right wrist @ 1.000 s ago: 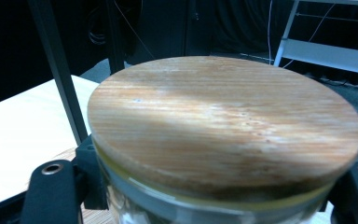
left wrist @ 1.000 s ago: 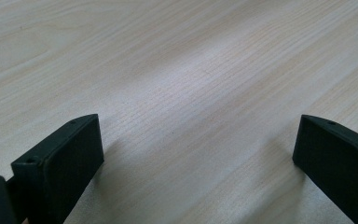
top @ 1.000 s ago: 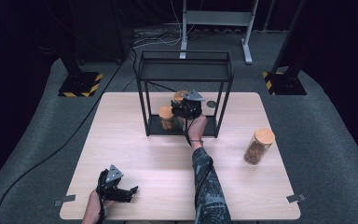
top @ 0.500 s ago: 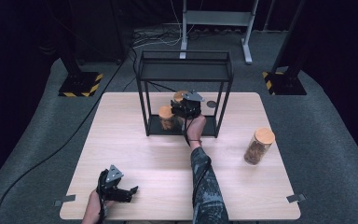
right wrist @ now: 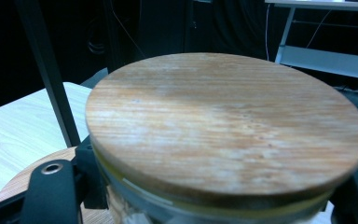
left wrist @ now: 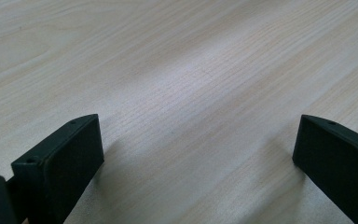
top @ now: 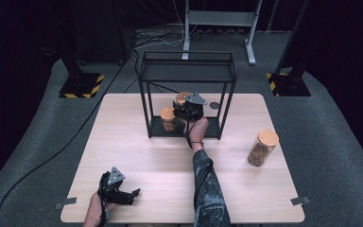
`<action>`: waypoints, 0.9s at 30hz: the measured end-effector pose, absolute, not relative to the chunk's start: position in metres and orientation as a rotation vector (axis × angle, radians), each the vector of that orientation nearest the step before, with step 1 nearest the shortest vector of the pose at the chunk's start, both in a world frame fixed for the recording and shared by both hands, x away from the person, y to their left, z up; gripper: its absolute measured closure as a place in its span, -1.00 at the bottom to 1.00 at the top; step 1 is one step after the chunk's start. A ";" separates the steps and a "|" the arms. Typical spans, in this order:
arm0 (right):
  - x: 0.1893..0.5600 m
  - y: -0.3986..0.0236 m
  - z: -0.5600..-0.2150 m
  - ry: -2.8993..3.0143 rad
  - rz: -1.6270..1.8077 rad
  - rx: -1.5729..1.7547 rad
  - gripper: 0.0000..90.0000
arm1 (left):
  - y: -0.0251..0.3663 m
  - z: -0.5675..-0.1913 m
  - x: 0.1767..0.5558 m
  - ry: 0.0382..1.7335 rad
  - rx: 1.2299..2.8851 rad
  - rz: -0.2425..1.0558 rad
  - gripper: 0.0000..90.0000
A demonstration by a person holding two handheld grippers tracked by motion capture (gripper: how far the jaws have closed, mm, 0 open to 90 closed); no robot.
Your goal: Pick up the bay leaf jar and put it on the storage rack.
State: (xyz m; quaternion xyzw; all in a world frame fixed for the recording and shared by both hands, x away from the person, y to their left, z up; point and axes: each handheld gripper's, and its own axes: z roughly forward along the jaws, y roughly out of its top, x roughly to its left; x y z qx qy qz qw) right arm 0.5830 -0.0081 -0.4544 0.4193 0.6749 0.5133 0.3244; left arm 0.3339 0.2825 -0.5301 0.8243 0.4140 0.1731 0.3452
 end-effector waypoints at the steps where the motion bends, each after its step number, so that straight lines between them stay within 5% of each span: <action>1: 0.583 -0.008 -0.454 1.772 1.348 1.095 -0.45 | 0.283 -0.530 0.334 1.074 2.141 0.450 -0.98; 25: 0.583 -0.010 -0.451 1.821 1.340 1.107 -0.46 | 0.283 -0.530 0.334 1.074 2.141 0.451 -0.98; 27: 0.582 -0.010 -0.448 1.840 1.354 1.140 -0.60 | 0.282 -0.530 0.334 1.075 2.140 0.450 -0.98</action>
